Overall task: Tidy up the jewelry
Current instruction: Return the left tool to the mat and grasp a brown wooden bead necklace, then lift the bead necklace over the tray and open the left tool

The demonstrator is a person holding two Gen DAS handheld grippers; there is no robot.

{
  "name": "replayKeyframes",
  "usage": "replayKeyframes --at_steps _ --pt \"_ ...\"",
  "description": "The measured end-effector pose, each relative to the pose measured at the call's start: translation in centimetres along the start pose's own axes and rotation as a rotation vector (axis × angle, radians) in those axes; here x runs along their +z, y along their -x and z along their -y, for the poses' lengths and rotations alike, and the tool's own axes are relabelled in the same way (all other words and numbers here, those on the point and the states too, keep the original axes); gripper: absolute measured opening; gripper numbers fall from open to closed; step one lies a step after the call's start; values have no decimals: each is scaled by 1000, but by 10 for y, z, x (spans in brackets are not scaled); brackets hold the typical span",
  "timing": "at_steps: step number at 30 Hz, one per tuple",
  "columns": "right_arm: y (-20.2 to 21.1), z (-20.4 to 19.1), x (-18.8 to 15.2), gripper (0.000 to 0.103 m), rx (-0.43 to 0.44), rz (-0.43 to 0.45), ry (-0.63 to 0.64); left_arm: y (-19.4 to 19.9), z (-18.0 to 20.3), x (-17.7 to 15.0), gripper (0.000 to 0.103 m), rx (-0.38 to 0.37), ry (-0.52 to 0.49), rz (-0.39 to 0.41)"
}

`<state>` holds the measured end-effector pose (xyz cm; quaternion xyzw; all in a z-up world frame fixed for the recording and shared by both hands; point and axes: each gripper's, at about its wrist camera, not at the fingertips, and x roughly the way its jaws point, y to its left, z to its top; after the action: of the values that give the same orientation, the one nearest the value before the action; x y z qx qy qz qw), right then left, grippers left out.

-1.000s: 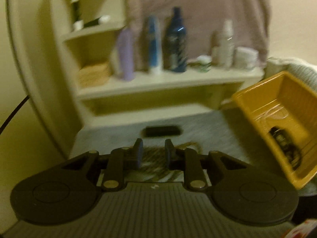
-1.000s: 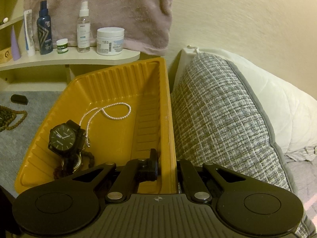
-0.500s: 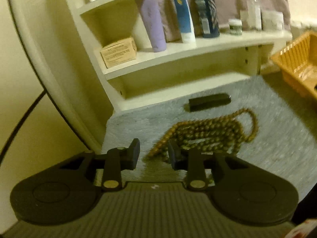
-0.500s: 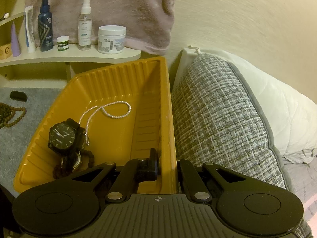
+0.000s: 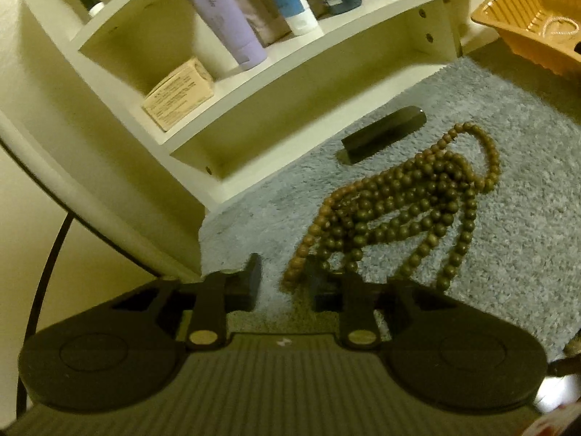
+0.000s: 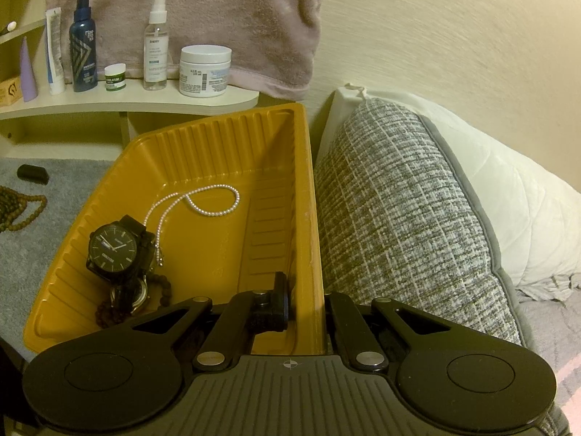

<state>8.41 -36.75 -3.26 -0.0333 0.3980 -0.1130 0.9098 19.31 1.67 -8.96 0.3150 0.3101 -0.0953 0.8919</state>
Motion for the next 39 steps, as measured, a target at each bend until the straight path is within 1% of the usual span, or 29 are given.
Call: replayKeyframes --at_steps 1,2,8,12,17,24,29,33,39 --pt "0 0 0 4 0 0 1 0 0 1 7 5 -10 2" --pt "0 0 0 4 0 1 1 2 -1 2 6 13 -15 15" --pt "1 1 0 4 1 6 4 21 -12 22 6 23 2 112" --pt "3 -1 1 3 2 10 7 38 -18 38 6 41 3 194" --pt "4 -2 0 3 2 13 6 63 -26 64 6 25 13 286" --pt "5 -2 1 3 3 15 2 95 -32 96 6 -18 18 389" --pt "6 -2 0 3 6 19 -2 116 -34 116 6 -64 33 453" --pt "6 -2 0 3 7 22 -5 128 -33 131 6 -110 39 484" --pt "6 -2 0 3 8 26 -11 142 -18 154 6 -182 30 525"
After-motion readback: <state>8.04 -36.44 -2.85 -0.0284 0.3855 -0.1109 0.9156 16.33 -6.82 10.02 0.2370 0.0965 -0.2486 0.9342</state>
